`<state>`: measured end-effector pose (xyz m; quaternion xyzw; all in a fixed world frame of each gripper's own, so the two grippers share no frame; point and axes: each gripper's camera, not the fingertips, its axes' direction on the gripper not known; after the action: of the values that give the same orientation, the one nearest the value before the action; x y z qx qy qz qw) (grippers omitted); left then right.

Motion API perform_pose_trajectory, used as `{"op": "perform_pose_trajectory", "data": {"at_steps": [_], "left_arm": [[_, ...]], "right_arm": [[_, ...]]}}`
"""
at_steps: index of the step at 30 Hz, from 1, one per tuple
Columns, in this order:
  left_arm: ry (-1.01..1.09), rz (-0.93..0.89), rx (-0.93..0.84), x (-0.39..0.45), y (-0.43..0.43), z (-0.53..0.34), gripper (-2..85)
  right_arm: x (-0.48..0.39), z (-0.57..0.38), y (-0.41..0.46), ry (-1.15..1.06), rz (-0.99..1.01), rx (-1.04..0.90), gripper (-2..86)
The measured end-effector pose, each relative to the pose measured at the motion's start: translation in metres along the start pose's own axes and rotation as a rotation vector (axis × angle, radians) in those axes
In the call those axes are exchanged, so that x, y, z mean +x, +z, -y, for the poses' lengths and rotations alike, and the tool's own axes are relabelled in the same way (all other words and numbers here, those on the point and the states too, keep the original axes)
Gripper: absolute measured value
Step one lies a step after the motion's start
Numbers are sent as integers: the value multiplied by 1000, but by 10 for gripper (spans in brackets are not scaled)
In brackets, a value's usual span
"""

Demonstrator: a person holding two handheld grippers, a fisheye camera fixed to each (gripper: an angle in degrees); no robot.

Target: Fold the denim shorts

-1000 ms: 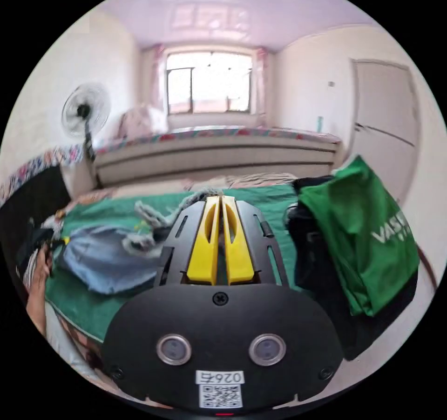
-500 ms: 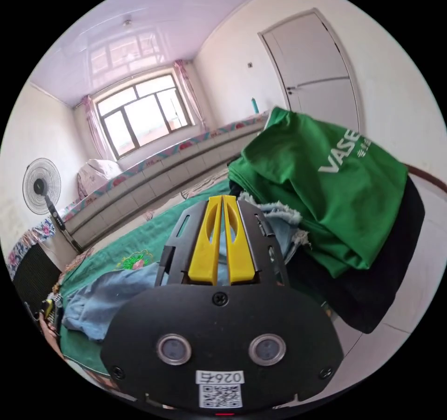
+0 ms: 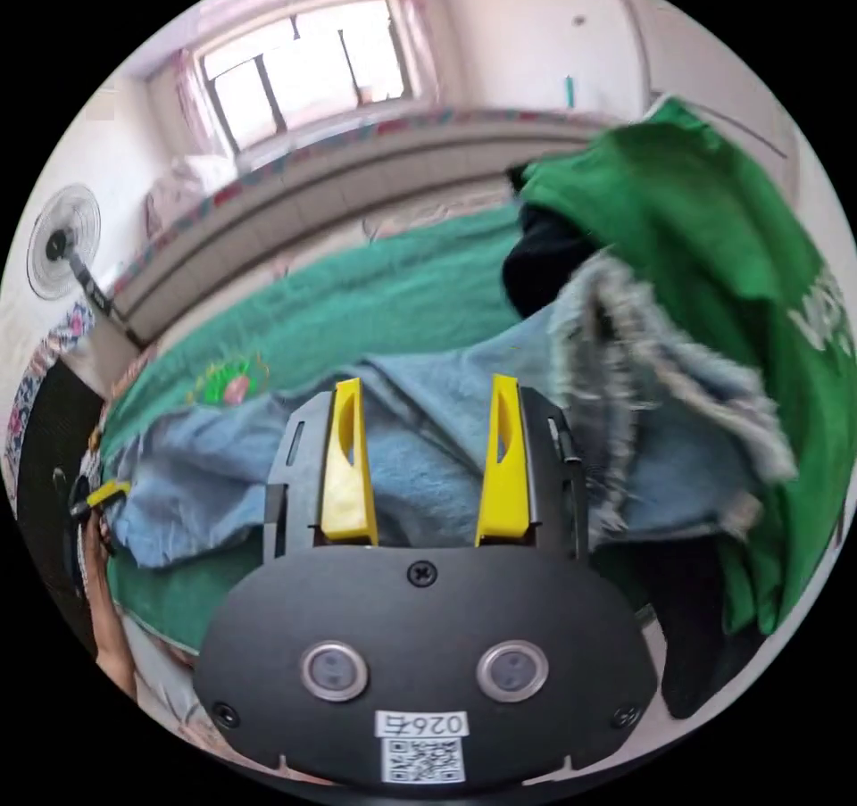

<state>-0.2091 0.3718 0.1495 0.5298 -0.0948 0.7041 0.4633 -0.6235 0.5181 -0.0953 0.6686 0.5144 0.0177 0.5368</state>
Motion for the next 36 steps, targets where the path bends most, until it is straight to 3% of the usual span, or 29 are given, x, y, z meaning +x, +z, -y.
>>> {"op": "perform_pose_trajectory", "data": {"at_steps": [2,4,6,9,13,15,16,18,20,23,26,29,32,34,36], "left_arm": [[17,8,12,5,-3,-3,151],[-13,-41,86,-7,-18,-16,51],[-84,-179,137,-29,-31,-25,18],[-191,-350,280,-63,-58,-50,3],[-256,-250,445,-77,-111,-86,3],[-278,-193,445,-77,-114,-92,10],[-268,-194,397,-78,-107,-91,17],[-290,-202,308,-84,-93,-90,42],[-314,-202,317,-87,-95,-96,52],[-253,-164,464,-73,-120,-104,66],[-116,-116,513,-39,-118,-93,101],[-2,-100,331,-4,-79,-60,122],[90,-62,-46,32,-4,-31,35],[121,-22,38,50,-9,-37,-2],[128,-128,93,53,-27,-41,-6]], "right_arm": [[7,5,111,-130,-13,-332,177],[9,4,127,-207,-82,-311,115],[26,11,130,-190,-122,-350,4],[54,1,106,-232,-108,-212,-11],[104,-16,6,-208,75,180,-12],[122,-24,-10,-180,-59,338,-11],[136,-20,6,-155,-258,381,-10],[175,0,63,-128,-409,233,-10],[236,-6,101,-128,-218,79,-9],[281,-73,106,-167,26,198,1],[288,-135,149,-327,65,151,42],[286,-192,230,-513,66,-33,93],[299,-266,341,-653,10,-329,48],[318,-315,372,-730,-43,-376,9],[341,-353,358,-799,-131,-293,-6]]}}
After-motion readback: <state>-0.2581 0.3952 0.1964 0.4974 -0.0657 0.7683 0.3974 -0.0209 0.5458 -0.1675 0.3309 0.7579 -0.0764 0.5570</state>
